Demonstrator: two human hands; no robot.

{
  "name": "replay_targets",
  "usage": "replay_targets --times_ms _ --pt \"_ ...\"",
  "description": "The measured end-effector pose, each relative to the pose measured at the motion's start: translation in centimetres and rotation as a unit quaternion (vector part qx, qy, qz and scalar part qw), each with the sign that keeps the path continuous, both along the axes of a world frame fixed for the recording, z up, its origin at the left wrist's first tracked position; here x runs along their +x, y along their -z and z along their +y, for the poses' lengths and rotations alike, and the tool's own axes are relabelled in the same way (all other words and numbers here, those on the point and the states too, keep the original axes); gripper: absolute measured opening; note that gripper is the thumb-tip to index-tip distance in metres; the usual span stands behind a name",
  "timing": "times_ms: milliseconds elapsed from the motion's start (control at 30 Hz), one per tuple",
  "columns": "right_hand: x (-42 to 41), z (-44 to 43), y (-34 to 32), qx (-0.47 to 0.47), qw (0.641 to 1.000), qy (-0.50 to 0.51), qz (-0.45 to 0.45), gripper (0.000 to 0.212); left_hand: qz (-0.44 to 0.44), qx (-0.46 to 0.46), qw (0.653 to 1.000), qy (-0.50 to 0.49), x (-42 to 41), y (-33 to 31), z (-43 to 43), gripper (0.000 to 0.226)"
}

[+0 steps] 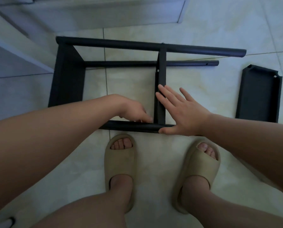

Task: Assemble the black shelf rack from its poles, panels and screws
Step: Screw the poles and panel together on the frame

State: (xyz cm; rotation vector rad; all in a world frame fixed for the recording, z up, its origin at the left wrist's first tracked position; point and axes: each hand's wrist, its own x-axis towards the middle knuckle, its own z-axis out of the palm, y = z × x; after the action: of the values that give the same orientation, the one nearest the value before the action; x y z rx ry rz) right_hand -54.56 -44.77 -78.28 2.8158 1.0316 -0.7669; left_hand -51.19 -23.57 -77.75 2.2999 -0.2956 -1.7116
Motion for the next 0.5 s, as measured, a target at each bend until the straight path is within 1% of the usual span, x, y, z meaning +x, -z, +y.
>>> replay_targets --times_ms 67,100,133,167,233,267,333,400,467,500 --pt "-0.2 0.5 -1.5 0.027 0.998 0.045 0.040 0.119 0.026 0.012 1.000 0.004 -1.1 -1.6 0.4 0.050" --pt "-0.4 0.5 -2.1 0.040 0.995 0.074 0.061 0.118 0.028 0.021 0.999 0.023 -1.8 -2.2 0.5 0.052" --pt "-0.5 0.5 -2.7 0.040 0.990 0.105 0.087 0.115 0.011 0.033 0.998 0.048 -2.5 -2.7 0.6 0.053" --pt "-0.6 0.3 -3.3 0.021 0.984 0.132 0.122 0.110 -0.021 0.046 0.996 0.073 -3.3 -3.2 0.6 0.053" --pt "-0.5 0.0 -4.7 -0.067 0.967 0.159 0.190 0.095 -0.089 0.054 0.990 0.097 -4.5 -4.1 0.7 0.045" --pt "-0.6 -0.1 -5.5 -0.110 0.959 0.159 0.207 0.085 -0.112 0.051 0.988 0.096 -4.7 -4.7 0.7 0.042" --pt "-0.7 -0.3 -7.1 -0.147 0.958 0.147 0.196 0.065 -0.150 0.041 0.985 0.074 -4.5 -6.3 0.6 0.033" --pt "-0.6 -0.8 -9.0 -0.125 0.967 0.160 0.156 0.052 -0.193 0.033 0.979 0.048 -3.8 -8.3 0.3 0.023" --pt "-0.3 -1.4 -11.0 -0.092 0.974 0.180 0.100 0.048 -0.248 0.031 0.968 0.024 -3.0 -10.3 -0.1 0.013" --pt "-0.2 -1.7 -11.9 -0.075 0.975 0.193 0.074 0.050 -0.273 0.033 0.961 0.010 -2.6 -11.2 -0.3 0.009"
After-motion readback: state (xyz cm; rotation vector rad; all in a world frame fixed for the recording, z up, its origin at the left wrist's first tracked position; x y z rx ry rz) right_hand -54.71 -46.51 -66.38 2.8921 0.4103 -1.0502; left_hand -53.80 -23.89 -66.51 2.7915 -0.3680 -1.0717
